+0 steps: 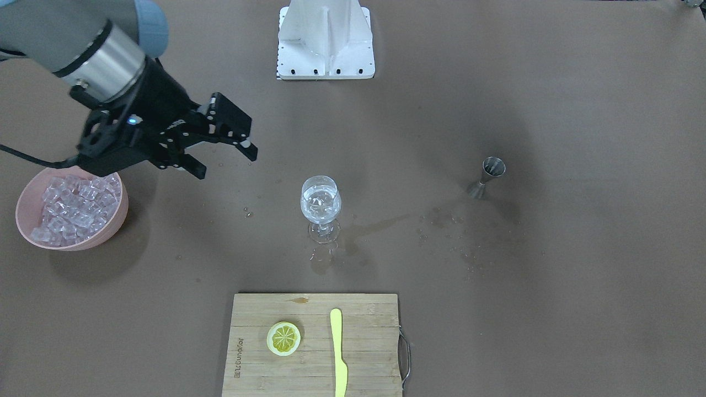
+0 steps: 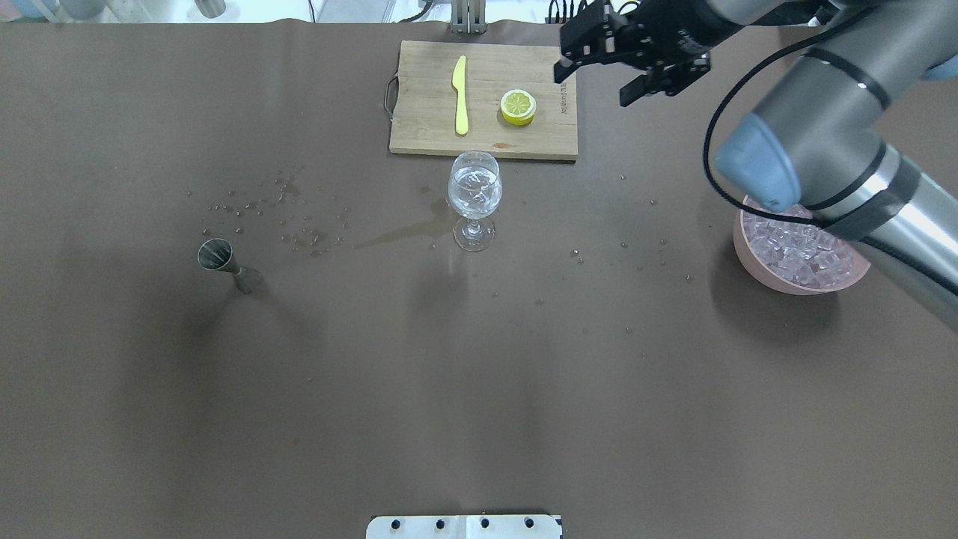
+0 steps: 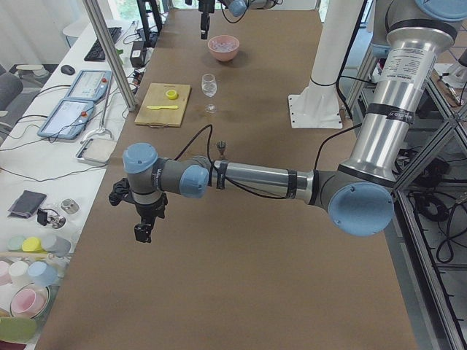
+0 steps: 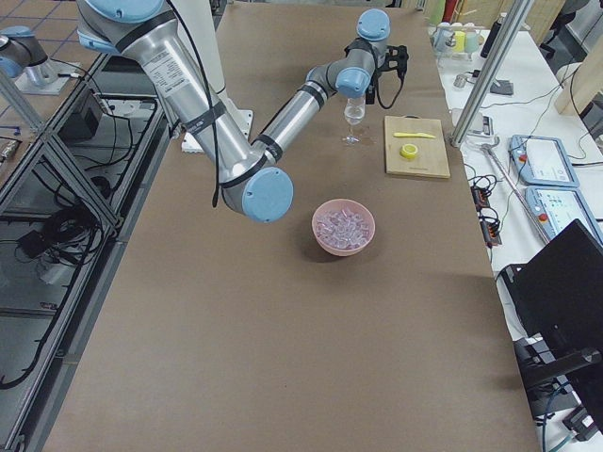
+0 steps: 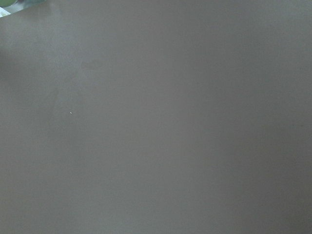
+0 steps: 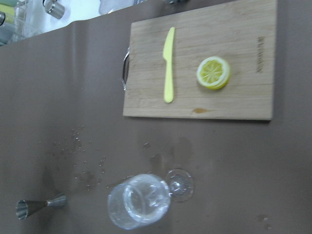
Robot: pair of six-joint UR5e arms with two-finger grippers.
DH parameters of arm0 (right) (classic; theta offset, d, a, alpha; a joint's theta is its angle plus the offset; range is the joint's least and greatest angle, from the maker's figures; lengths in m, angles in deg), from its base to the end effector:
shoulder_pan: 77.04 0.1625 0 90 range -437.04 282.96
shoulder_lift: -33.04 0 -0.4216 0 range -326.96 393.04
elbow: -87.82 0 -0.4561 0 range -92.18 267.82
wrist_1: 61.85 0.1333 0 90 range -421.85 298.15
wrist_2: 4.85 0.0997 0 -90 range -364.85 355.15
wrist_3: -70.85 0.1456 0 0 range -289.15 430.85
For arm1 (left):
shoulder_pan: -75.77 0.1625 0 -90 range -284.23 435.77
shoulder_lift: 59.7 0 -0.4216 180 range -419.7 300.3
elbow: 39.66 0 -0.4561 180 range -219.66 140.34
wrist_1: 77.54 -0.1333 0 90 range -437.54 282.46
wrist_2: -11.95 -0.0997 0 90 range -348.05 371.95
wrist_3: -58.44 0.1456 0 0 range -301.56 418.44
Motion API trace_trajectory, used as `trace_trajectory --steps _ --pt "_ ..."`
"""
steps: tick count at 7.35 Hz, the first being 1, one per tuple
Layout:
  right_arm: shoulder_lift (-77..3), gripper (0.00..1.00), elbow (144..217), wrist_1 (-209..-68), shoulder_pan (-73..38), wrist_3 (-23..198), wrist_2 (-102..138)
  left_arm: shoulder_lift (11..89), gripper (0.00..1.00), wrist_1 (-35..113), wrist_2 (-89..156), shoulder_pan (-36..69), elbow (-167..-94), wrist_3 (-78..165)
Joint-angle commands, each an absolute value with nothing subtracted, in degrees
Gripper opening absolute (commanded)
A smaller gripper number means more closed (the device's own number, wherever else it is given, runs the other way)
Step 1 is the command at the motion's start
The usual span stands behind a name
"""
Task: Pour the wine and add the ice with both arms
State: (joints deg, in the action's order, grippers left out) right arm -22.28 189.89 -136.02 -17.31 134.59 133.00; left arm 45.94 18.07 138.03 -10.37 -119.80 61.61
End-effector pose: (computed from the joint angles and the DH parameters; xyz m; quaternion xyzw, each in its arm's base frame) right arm -0.3234 -0.6044 0.1335 0.0703 -0.5836 0.0232 0.8087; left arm -0.0011 -0.6901 0.6182 0.0925 0.3087 0.0887 0.9425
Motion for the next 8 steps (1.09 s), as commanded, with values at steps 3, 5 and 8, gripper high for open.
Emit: trace_trajectory --steps 3,5,8 --pt "-42.94 1.00 193.99 -136.73 -7.09 110.47 137.98 45.24 0.98 18.26 145.80 -13.61 -120.26 62.04" --pt "-49.38 1.00 194.94 -145.63 -3.40 92.83 134.49 44.10 0.98 18.09 145.20 -13.88 -120.35 64.48" --pt "-50.64 1.00 194.70 -171.90 2.49 65.13 117.73 41.47 0.98 18.17 143.18 -16.41 -120.43 68.43"
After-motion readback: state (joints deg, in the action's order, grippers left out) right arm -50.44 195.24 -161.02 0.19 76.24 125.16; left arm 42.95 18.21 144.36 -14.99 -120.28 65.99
